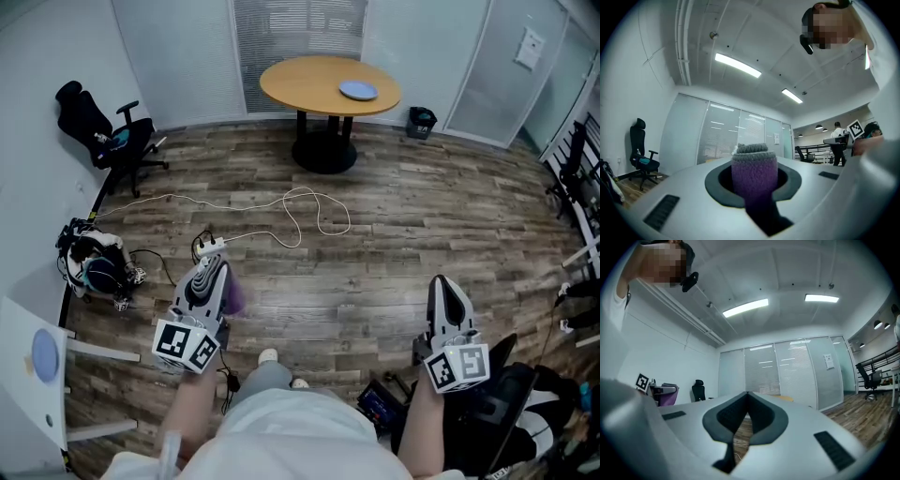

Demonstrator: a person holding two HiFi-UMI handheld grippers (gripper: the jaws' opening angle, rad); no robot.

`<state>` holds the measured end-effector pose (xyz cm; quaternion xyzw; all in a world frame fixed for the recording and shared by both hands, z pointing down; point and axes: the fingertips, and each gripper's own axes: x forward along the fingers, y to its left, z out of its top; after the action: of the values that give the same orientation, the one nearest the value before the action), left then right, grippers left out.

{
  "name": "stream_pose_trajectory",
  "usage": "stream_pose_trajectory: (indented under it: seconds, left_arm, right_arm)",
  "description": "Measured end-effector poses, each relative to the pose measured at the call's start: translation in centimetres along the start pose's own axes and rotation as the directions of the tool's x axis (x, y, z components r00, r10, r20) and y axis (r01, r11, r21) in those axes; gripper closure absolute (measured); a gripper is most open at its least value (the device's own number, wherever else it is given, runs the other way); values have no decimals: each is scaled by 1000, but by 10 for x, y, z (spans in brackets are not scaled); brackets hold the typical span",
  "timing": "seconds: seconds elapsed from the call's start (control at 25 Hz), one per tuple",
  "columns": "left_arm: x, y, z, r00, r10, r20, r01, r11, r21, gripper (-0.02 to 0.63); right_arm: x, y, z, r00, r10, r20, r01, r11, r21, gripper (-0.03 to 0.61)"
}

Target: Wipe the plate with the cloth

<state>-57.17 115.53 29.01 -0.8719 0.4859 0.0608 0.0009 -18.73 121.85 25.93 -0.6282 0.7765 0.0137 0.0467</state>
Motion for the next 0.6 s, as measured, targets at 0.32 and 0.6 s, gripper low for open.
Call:
stream_pose_trajectory:
  seconds: [0.32, 0.6]
  left_arm:
    - [23, 2, -11, 999, -28, -26, 28, 1000, -12, 538]
    - [86, 10, -18, 997, -78, -3, 78, 997, -22, 538]
  right_arm:
    - [17, 5, -16, 998, 41, -40, -41, 999, -1, 558]
    - [43, 2, -16, 995, 94, -35, -94, 995, -14, 558]
